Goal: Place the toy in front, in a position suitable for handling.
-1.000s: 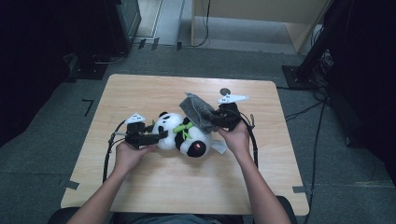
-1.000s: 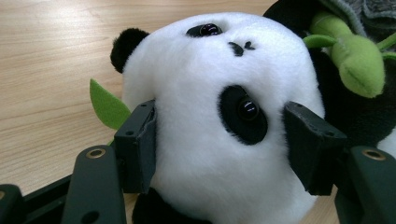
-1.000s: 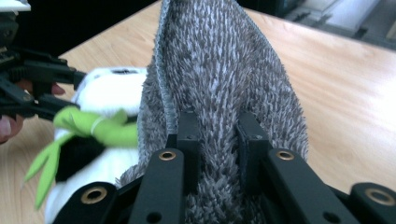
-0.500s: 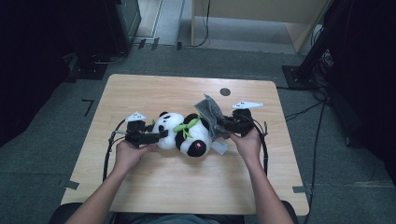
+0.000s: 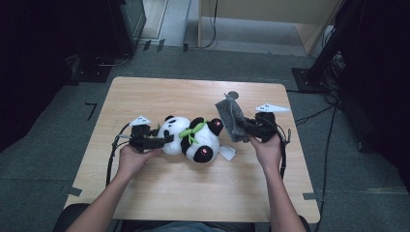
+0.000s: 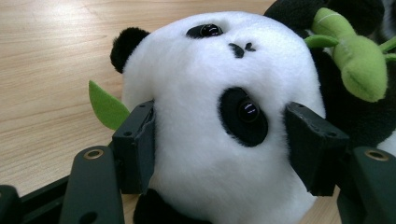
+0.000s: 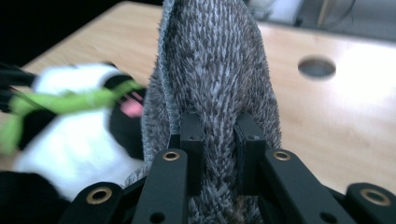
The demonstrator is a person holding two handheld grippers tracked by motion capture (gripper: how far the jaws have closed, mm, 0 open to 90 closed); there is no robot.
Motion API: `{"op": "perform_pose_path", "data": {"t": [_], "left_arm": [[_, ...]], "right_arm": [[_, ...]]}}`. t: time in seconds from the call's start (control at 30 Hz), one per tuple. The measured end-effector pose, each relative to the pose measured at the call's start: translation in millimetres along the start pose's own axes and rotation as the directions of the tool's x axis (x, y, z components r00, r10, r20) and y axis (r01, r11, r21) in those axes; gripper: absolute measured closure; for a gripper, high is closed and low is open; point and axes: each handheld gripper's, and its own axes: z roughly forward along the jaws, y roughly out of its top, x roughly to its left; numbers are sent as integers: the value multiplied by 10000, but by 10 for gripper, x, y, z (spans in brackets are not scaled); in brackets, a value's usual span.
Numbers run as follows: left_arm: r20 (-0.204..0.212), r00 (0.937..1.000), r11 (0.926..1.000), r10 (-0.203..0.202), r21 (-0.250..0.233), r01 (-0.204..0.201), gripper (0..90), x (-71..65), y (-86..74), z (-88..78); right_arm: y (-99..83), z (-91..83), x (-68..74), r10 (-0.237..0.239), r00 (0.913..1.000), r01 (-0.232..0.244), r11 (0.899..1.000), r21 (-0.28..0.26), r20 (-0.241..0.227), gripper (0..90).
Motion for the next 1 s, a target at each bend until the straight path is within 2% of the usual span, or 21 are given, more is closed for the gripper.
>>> {"op": "perform_pose_path", "data": {"t": [0.1, 0.2, 0.4, 0.57, 0.7, 0.8, 0.9, 1.0], "left_arm": [[-2, 10000, 10000, 15, 10, -15, 331, 0, 0, -2], [-21, 10000, 10000, 6, -39, -6, 329, -4, -6, -2], [-55, 10000, 9997, 62, -243, -63, 324, -17, -46, -10], [-126, 9998, 9993, 136, -356, -140, 323, -28, -70, -15], [-143, 9997, 9991, 210, -374, -215, 324, -32, -80, -19], [-139, 9998, 9990, 163, -407, -168, 324, -28, -81, -11], [-141, 9999, 9991, 85, -424, -91, 324, -29, -77, -4], [-154, 9999, 9994, 41, -354, -46, 326, -31, -69, -4]], "right_arm": [[122, -100, 159, -448, 9989, 442, 9983, -388, -164, 784], [199, -99, 301, -811, 9958, 791, 9958, -469, -415, 783], [279, 57, 589, -1462, 9824, 1448, 9892, -208, -1163, 781], [269, 271, 801, -1881, 9675, 1956, 9802, 291, -1688, 781], [203, 480, 870, -1939, 9587, 2137, 9739, 770, -2081, 782], [135, 620, 878, -1802, 9583, 2100, 9705, 1187, -2219, 778], [70, 670, 841, -1764, 9603, 2008, 9748, 971, -2160, 773], [50, 679, 833, -1841, 9619, 2063, 9739, 950, -2022, 744]]}}
